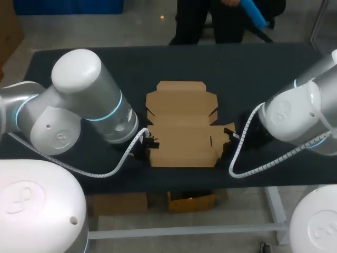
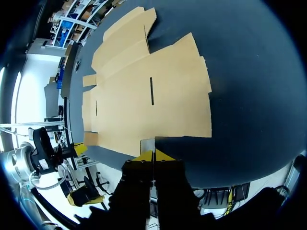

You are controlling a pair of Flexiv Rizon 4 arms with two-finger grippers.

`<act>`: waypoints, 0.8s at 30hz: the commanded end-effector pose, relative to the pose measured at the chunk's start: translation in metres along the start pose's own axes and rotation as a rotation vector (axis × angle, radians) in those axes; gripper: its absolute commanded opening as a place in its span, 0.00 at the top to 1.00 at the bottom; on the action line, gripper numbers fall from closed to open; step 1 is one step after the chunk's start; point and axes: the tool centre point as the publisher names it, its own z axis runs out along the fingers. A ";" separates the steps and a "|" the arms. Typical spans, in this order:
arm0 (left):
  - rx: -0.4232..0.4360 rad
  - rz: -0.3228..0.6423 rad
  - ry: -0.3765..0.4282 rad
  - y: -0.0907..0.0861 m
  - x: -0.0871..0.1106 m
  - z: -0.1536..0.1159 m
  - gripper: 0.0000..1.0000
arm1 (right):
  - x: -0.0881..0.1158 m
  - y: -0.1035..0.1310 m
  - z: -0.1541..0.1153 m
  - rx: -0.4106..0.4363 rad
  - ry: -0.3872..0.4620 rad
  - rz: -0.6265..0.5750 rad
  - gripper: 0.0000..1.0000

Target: Assemble the packaging by folding the flat box into shape, placing the metal phone stand inside, and closing the box properly

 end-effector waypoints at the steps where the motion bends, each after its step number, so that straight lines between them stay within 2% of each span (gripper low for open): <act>1: 0.009 -0.004 -0.005 0.003 -0.008 -0.014 1.00 | -0.010 -0.001 -0.021 0.008 0.052 0.002 1.00; 19: -0.004 0.006 -0.006 -0.003 -0.033 -0.036 1.00 | -0.037 0.007 -0.053 -0.013 0.066 0.053 1.00; 20: -0.002 0.006 -0.009 -0.003 -0.035 -0.038 0.95 | -0.039 0.008 -0.055 -0.013 0.068 0.052 1.00; 21: -0.001 0.005 -0.011 -0.004 -0.036 -0.039 0.80 | -0.040 0.009 -0.057 -0.013 0.069 0.052 0.89; 22: 0.003 0.000 -0.015 -0.004 -0.037 -0.041 0.74 | -0.041 0.010 -0.059 -0.013 0.070 0.052 0.79; 24: 0.006 -0.006 -0.016 -0.006 -0.040 -0.045 0.53 | -0.043 0.012 -0.064 -0.018 0.073 0.056 0.66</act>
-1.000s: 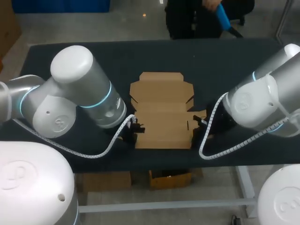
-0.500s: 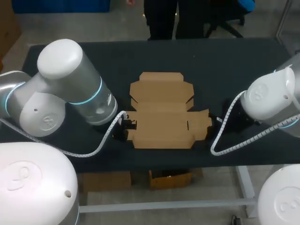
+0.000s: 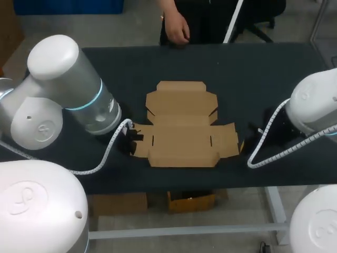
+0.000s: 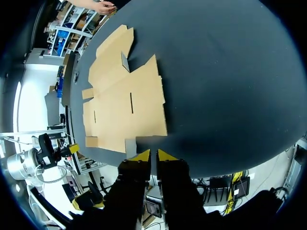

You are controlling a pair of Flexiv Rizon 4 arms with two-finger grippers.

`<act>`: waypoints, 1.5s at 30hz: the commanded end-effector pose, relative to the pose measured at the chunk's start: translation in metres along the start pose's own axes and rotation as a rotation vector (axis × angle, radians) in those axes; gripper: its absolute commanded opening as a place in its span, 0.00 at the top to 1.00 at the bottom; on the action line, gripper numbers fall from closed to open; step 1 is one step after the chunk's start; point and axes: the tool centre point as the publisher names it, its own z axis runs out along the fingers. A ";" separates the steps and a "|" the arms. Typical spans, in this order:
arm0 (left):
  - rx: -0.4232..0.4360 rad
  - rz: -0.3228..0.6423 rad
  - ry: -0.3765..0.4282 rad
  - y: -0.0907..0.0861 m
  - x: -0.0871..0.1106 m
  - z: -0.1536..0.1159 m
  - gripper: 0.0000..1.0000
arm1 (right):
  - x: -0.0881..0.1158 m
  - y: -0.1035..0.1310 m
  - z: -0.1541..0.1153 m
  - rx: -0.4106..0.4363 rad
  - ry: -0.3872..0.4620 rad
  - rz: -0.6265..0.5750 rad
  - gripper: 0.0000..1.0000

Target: Assemble the packaging by folding the flat box into shape, placing the metal phone stand inside, and closing the box properly

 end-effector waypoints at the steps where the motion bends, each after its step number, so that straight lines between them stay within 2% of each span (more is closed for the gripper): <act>1: 0.005 -0.005 -0.004 0.000 -0.006 -0.012 0.42 | -0.007 0.004 -0.017 0.009 0.065 0.002 0.60; 2: 0.006 -0.007 -0.004 -0.001 -0.007 -0.014 0.14 | -0.008 0.006 -0.019 0.006 0.068 0.004 0.54; 3: 0.007 -0.010 -0.006 -0.002 -0.009 -0.015 0.00 | -0.009 0.008 -0.021 0.004 0.070 0.008 0.44; 5: 0.010 -0.018 -0.009 -0.004 -0.012 -0.018 0.00 | -0.011 0.010 -0.024 0.003 0.072 0.010 0.08; 6: 0.011 -0.020 -0.009 -0.005 -0.013 -0.020 0.00 | -0.012 0.011 -0.025 0.003 0.073 0.010 0.00; 16: 0.013 -0.046 0.001 -0.008 -0.026 -0.037 0.00 | -0.019 0.019 -0.043 -0.015 0.079 0.016 0.00; 22: -0.011 -0.096 -0.004 -0.009 -0.029 -0.042 0.00 | -0.028 0.025 -0.052 -0.028 0.086 0.030 0.00; 24: -0.019 -0.119 -0.009 -0.008 -0.030 -0.044 0.00 | -0.030 0.026 -0.053 -0.028 0.092 0.041 0.00; 45: -0.019 -0.119 -0.009 -0.008 -0.030 -0.044 0.00 | -0.030 0.026 -0.053 -0.028 0.092 0.041 0.00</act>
